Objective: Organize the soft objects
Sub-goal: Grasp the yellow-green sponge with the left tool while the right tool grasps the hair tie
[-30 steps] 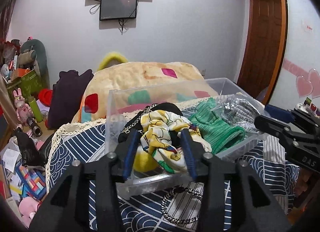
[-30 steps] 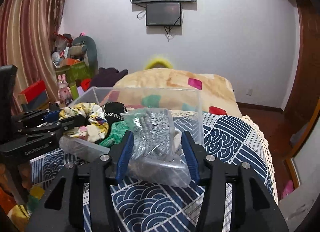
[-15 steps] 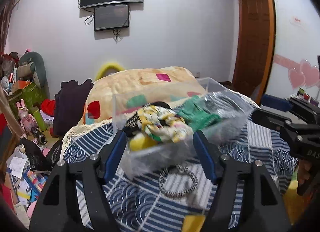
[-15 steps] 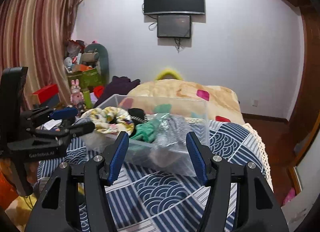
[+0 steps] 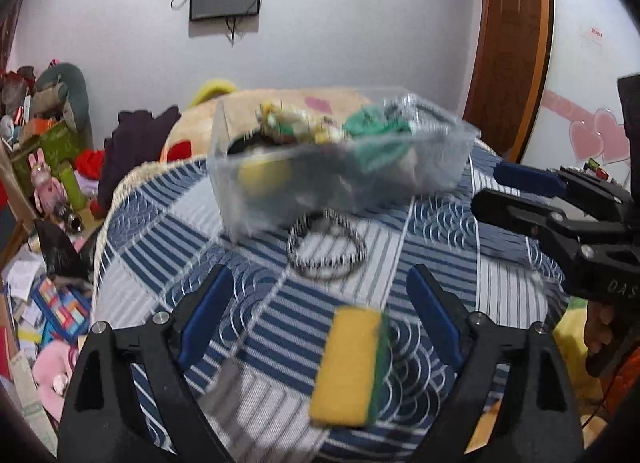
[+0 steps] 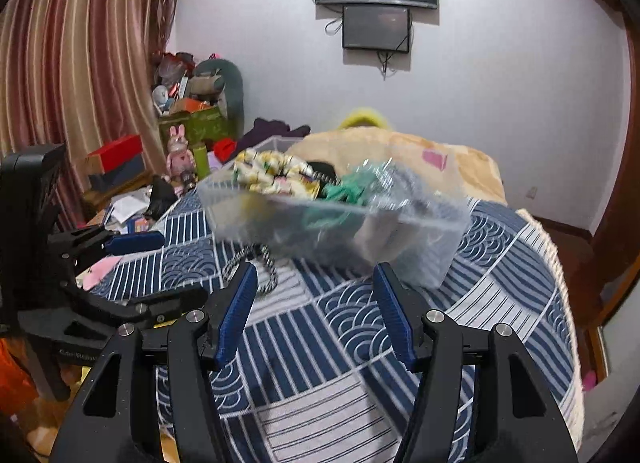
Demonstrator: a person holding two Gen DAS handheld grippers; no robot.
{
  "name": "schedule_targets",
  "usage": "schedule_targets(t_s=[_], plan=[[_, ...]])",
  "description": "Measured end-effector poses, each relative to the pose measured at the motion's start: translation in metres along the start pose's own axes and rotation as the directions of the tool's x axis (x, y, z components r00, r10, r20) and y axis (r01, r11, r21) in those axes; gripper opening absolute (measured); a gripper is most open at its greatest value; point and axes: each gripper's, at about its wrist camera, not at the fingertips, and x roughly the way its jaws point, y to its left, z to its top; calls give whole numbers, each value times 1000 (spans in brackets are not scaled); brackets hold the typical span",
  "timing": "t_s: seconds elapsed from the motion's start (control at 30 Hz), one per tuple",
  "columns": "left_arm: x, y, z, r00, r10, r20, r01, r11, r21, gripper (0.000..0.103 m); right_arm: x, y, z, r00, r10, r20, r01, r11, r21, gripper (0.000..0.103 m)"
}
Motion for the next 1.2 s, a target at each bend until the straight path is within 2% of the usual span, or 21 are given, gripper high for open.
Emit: schedule_targets(t_s=[0.1, 0.2, 0.27, 0.4, 0.6, 0.73, 0.8, 1.0, 1.07, 1.1, 1.17, 1.2], plan=[[3, -1, -12, 999, -22, -31, 22, 1000, -9, 85, 7, 4, -5, 1000, 9, -26, -9, 1000, 5, 57], [6, -3, -22, 996, -55, -65, 54, 999, -7, 64, 13, 5, -11, 998, 26, -49, -25, 1000, 18, 57], [7, -4, -28, 994, -73, -79, 73, 997, -4, 45, 18, 6, -13, 997, 44, -63, -43, 999, 28, 57], [2, -2, -34, 991, -114, -64, 113, 993, -19, 30, 28, 11, -12, 990, 102, -94, -98, 994, 48, 57], [-8, 8, -29, 998, -64, -17, 63, 997, -35, 30, 53, 22, -6, 971, 183, -157, -179, 983, 38, 57], [-12, 28, -20, 1000, -26, 8, 27, 997, -76, 30, 71, 32, 1, 961, 193, -200, -199, 980, -11, 57], [-12, 36, -17, 1000, -14, 18, 16, 994, -104, 30, 81, 35, 4, 948, 216, -235, -226, 974, -17, 57], [-14, 53, -10, 999, -6, 47, 14, 987, -160, 30, 102, 41, 6, 930, 221, -295, -241, 970, -32, 56], [-15, 52, -8, 998, 0, 59, 10, 988, -157, 30, 106, 43, 4, 925, 217, -310, -241, 970, -38, 38], [-15, 52, -7, 998, 2, 65, 8, 988, -155, 30, 107, 45, 3, 924, 218, -315, -247, 968, -52, 33], [-16, 52, -5, 998, 5, 69, 5, 988, -155, 30, 103, 49, 1, 922, 229, -311, -264, 962, -74, 12], [-16, 52, -4, 997, 5, 72, 6, 988, -157, 30, 102, 51, -1, 924, 223, -311, -261, 962, -86, 11]])
